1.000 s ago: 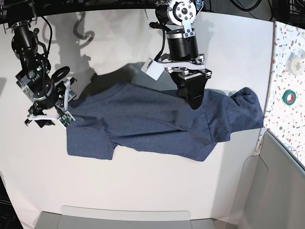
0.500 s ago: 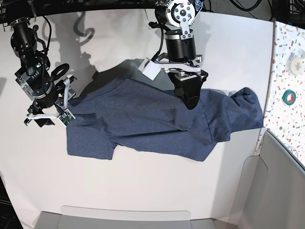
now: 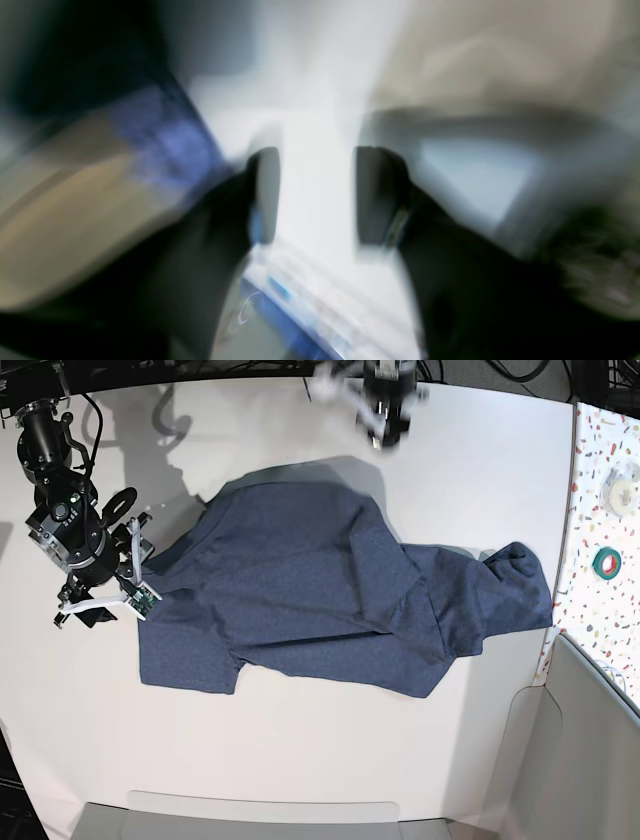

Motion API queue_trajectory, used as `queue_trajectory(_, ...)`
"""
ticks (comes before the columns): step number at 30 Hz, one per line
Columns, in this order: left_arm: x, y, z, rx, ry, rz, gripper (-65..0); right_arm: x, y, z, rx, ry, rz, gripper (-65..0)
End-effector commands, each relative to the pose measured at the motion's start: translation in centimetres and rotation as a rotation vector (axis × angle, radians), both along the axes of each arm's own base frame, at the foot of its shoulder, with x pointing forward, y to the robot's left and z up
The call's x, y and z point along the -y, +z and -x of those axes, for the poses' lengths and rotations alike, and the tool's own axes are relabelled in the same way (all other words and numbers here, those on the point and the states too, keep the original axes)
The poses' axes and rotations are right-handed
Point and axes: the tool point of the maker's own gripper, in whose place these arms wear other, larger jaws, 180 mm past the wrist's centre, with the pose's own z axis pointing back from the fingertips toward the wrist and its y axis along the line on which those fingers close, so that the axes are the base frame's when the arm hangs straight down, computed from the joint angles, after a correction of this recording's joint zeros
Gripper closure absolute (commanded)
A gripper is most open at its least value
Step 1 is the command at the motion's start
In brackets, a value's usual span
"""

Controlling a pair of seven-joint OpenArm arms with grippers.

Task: Layout the t-shirt on the table in an organized manner, then fold the t-shirt properly
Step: 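Move both grippers to the shirt's edges to grasp again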

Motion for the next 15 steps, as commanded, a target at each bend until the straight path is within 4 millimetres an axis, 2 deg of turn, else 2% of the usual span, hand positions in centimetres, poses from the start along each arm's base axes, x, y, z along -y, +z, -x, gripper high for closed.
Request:
queue_trajectory(1, 0.7, 3.3, -3.6, 0.149, 0.025, 0.064, -22.4, 0.5, 1.2, -0.4, 0.034, 0.006, 0.025, -37.9)
queue_trajectory(7, -2.9, 6.7, -9.9, 0.330, 0.127, 0.014, -22.4, 0.4, 1.5, -0.7, 0.043, 0.006, 0.019, -37.9)
queue_trajectory(13, -5.8, 8.8, -13.4, 0.411, 0.213, 0.012, -22.4, 0.4, 1.6, -0.8, 0.048, 0.007, 0.018, -37.9)
queue_trajectory(15, -7.6, 9.1, -14.2, 0.419, 0.243, 0.000, -22.4, 0.5, 1.7, -0.9, 0.052, 0.003, 0.021, -37.9)
